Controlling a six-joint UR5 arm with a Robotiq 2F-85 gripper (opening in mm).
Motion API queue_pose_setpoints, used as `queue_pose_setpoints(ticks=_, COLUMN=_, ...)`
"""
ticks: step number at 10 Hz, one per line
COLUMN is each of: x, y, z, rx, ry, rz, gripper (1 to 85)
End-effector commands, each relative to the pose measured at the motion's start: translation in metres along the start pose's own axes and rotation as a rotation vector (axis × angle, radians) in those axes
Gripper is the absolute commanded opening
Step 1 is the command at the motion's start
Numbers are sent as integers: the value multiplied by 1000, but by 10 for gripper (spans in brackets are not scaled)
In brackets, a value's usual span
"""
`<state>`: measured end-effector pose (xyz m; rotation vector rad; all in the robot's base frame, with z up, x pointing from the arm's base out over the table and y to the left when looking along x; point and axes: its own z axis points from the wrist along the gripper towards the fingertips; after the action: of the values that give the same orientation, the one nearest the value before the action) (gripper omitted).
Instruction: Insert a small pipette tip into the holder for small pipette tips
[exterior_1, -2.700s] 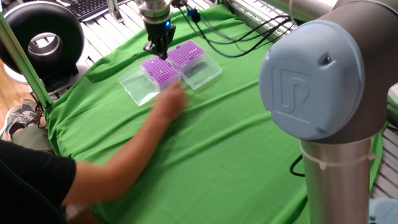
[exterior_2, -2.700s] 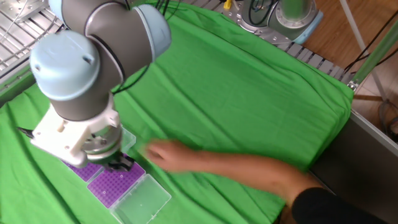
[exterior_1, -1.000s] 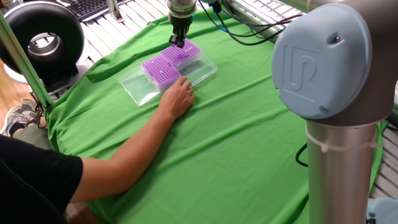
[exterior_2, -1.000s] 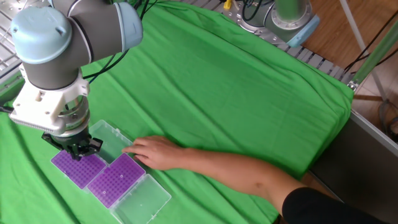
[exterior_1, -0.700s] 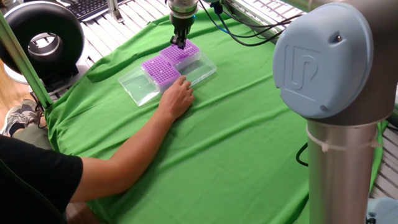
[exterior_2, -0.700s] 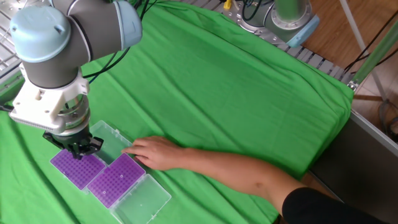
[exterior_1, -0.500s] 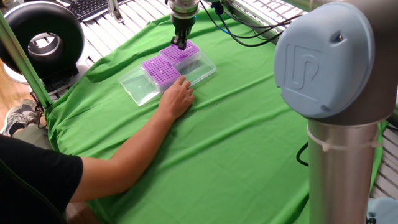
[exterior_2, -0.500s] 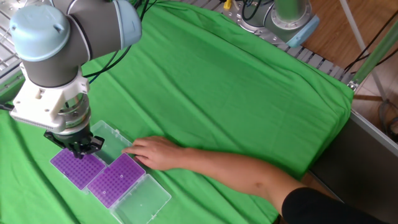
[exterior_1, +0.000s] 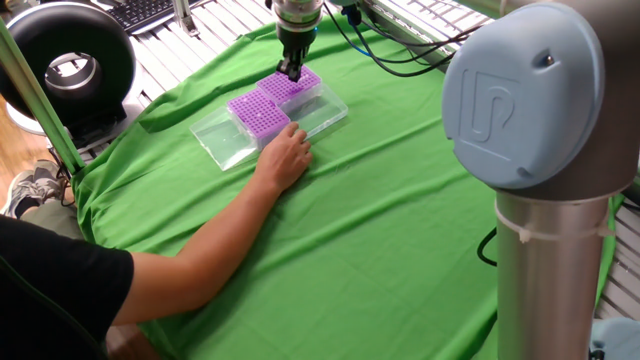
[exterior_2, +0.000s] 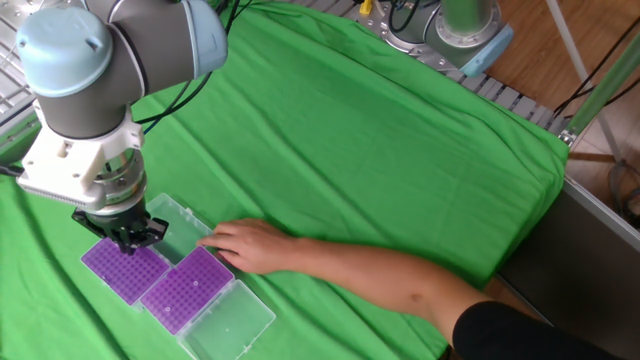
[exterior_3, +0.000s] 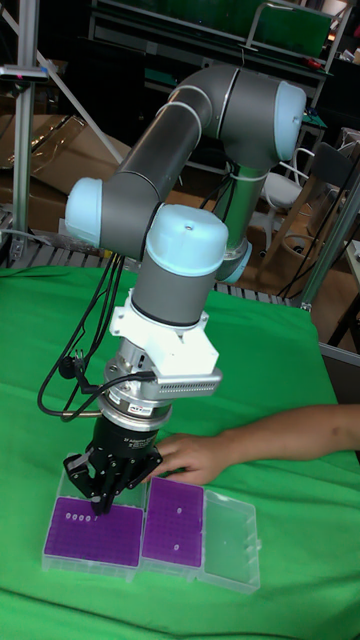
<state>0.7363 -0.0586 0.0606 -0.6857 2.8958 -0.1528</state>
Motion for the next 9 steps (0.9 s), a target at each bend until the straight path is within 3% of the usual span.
queue_pose_setpoints(ticks=1, x=-1, y=0, z=2, rx=-10, ry=-14, rz=6, gripper=10)
queue_pose_setpoints(ticks=6, x=2, y=1, z=7, rx=-18, ry=-18, rz=-19, gripper=13)
queue_pose_setpoints(ticks=8, x=6, y=-2, z=7, rx=-11, ry=-4, rz=-51, gripper=150)
queue_pose_setpoints(ticks=9, x=7, y=-3, z=7, rx=-7, ry=-2, rz=-61, gripper=180)
